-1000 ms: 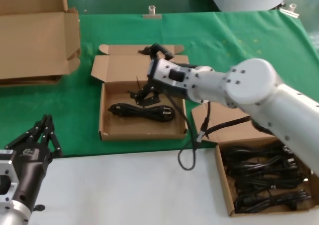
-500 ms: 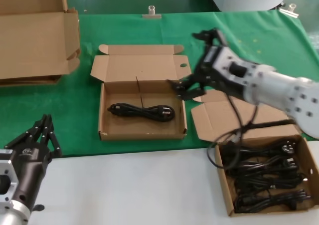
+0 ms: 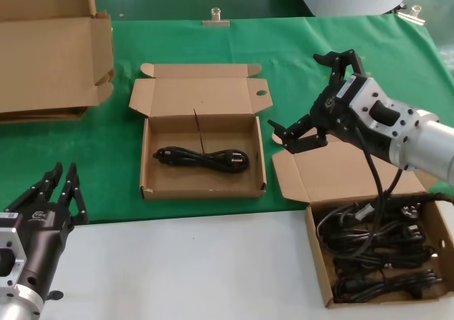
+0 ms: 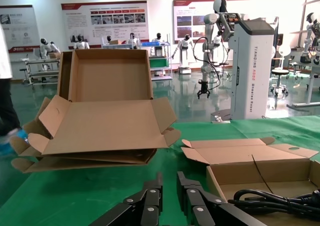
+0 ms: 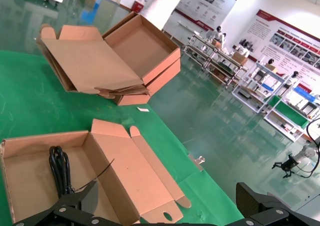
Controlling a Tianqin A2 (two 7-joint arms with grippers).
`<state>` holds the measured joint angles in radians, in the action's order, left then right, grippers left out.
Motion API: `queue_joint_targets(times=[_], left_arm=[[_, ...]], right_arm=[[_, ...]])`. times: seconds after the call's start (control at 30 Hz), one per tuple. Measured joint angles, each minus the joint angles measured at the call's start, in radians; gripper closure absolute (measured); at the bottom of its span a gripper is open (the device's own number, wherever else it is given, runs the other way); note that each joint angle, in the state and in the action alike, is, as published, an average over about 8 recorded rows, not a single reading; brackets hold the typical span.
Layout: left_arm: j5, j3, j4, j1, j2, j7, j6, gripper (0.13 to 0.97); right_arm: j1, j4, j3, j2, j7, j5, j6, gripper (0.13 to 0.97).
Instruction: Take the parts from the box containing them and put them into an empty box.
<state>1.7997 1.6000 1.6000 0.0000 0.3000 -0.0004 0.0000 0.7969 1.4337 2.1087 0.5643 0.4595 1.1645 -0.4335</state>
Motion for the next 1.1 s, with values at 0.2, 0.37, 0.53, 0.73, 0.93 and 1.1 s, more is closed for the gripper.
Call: queue_joint_targets(times=[0.2, 0.37, 0.53, 0.73, 0.93, 1.1], left_arm=[[0.0, 0.0, 0.0, 0.0, 0.0, 0.0, 0.0, 0.884], [0.0, 0.0, 0.0, 0.0, 0.0, 0.0, 0.0, 0.831], [0.0, 0.0, 0.0, 0.0, 0.0, 0.0, 0.0, 0.764], [0.0, 0.0, 0.0, 0.0, 0.0, 0.0, 0.0, 0.671], [0.0, 0.0, 0.0, 0.0, 0.0, 0.0, 0.0, 0.514], [0.0, 0.0, 0.0, 0.0, 0.0, 0.0, 0.0, 0.418]], right_arm=[[-0.024, 0.005, -0.015, -0.008, -0.013, 0.019, 0.013, 0.129], [-0.066, 0.014, -0.042, -0.022, -0.038, 0.052, 0.036, 0.129], [-0.116, 0.024, -0.074, -0.038, -0.067, 0.092, 0.063, 0.129], [-0.18, 0.038, -0.115, -0.059, -0.103, 0.143, 0.097, 0.129], [-0.244, 0.051, -0.155, -0.081, -0.14, 0.194, 0.132, 0.129], [-0.297, 0.062, -0.19, -0.098, -0.171, 0.237, 0.161, 0.129]])
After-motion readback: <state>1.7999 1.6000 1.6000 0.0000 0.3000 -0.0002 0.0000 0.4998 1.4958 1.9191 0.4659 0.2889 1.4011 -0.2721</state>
